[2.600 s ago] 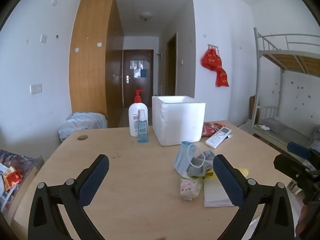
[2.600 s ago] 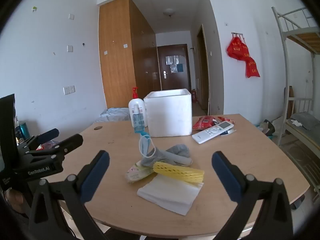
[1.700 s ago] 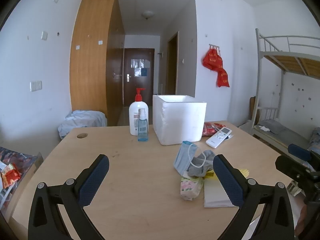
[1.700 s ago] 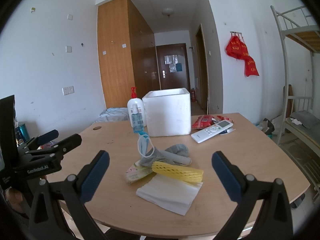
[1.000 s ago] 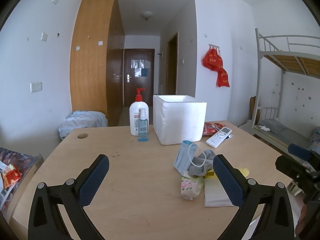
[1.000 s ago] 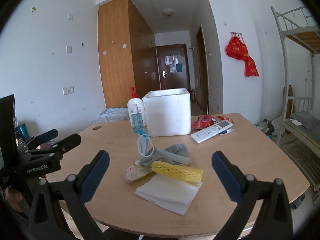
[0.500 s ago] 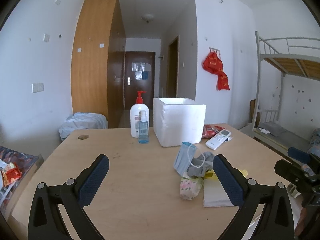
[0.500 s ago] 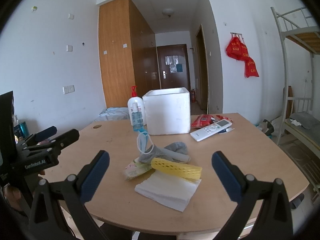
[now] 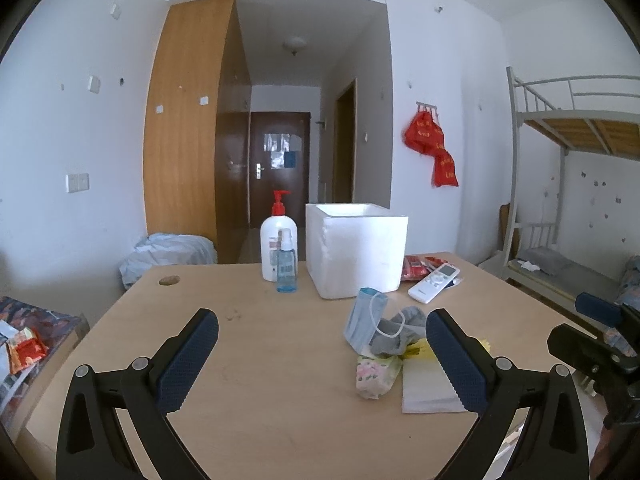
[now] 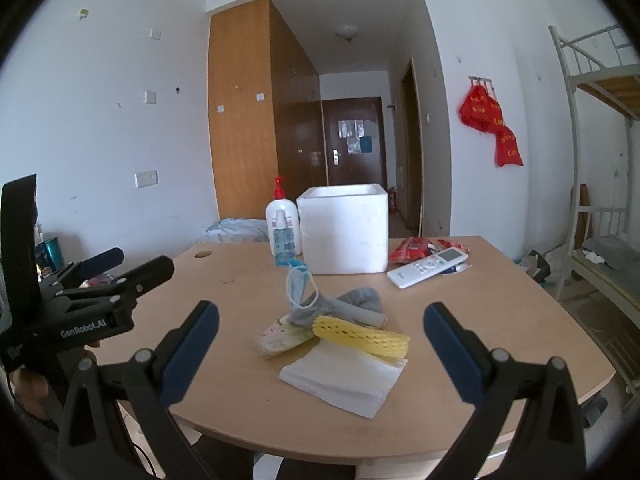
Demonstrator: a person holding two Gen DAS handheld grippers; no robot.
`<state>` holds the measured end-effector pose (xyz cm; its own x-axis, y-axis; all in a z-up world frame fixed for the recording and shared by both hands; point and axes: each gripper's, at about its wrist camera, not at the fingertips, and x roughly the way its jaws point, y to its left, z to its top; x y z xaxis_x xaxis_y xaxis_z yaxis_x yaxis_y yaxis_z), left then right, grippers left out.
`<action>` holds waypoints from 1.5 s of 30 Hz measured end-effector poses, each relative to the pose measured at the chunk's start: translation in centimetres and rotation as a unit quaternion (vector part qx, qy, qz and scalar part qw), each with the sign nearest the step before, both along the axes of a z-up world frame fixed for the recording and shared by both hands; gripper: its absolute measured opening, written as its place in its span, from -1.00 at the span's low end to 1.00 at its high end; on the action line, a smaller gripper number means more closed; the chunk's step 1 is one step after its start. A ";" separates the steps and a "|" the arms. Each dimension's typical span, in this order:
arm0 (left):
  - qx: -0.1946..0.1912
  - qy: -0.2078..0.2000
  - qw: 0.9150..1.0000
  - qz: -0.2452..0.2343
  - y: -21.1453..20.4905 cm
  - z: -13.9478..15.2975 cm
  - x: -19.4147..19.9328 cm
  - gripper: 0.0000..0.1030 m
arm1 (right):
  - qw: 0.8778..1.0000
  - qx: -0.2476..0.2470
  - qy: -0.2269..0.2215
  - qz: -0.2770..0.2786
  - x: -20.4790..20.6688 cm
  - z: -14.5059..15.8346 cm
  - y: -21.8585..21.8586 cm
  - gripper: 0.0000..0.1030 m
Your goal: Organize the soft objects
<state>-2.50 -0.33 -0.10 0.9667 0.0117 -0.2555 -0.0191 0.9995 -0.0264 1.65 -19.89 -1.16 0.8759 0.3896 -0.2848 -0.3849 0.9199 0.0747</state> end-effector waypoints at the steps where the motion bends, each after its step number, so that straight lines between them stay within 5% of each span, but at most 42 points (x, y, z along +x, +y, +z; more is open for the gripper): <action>1: 0.001 -0.002 1.000 -0.001 0.0 0.0 -0.1 1.00 | 1.000 0.001 0.000 0.000 -0.1 0.0 0.0 1.00; 45: -0.003 0.039 0.999 -0.012 0.3 0.5 6.8 1.00 | 0.999 -0.008 0.030 -0.017 6.9 0.3 0.3 1.00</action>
<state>4.30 0.02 0.40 0.9439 -0.0125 -0.3299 0.0023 0.9995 -0.0313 8.50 -19.61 -0.88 0.8700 0.3539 -0.3432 -0.3480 0.9340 0.0810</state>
